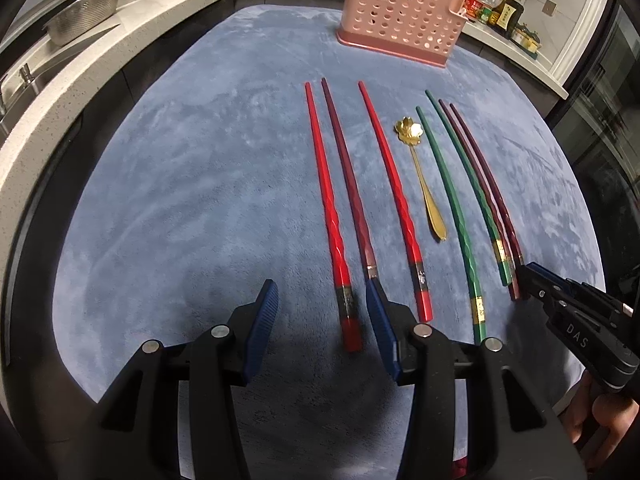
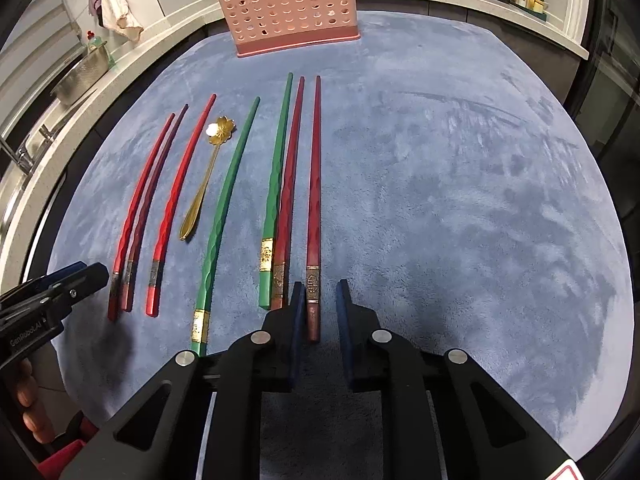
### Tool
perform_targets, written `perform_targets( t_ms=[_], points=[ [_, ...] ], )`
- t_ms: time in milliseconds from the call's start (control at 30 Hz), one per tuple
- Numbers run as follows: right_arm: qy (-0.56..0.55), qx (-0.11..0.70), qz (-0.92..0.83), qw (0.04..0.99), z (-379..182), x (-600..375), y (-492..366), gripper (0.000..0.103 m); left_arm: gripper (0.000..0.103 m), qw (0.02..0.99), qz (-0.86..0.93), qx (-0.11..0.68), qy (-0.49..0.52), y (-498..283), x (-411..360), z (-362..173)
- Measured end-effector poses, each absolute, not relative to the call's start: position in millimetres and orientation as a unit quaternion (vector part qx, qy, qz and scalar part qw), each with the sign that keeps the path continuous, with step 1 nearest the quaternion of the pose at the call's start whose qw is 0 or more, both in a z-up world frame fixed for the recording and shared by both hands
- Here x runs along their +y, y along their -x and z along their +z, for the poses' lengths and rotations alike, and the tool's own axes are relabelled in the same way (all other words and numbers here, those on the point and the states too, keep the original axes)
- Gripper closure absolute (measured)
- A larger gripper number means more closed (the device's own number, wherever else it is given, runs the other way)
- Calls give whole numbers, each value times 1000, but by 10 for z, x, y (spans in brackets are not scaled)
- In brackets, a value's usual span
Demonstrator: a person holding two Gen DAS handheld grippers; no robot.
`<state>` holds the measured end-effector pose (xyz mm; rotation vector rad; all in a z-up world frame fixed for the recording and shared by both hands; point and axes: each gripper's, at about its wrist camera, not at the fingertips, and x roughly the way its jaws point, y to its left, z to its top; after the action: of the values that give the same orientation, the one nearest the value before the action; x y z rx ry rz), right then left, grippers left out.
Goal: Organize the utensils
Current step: 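Grasp a red chopstick with the left tool while the right tool grasps a dark red chopstick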
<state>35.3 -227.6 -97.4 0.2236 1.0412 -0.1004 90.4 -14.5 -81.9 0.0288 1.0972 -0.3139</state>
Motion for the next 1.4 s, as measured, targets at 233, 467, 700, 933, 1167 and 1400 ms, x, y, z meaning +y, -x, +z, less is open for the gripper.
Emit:
perform_targets(
  t_ms=[233, 467, 700, 933, 1167, 1400],
  points=[
    [-101, 496, -48, 861, -984, -2260, -344, 93, 59, 835, -151, 530, -11, -906, -159, -883],
    [-100, 497, -48, 861, -990, -2259, -344, 93, 60, 830, -148, 538, -14, -917, -170, -959],
    [-98, 497, -49, 861, -997, -2249, -342, 93, 66, 832, -145, 534, -29, -909, -180, -987],
    [-96, 498, -49, 861, -999, -2243, -350, 93, 75, 834, -141, 532, -36, -910, -184, -996],
    [-96, 498, -49, 861, -1000, -2240, -350, 93, 93, 836, -136, 531, -28, -919, -130, -990],
    [-97, 498, -49, 861, -987, -2243, -348, 96, 96, 837, -140, 528, -24, -914, -111, -954]
  ],
)
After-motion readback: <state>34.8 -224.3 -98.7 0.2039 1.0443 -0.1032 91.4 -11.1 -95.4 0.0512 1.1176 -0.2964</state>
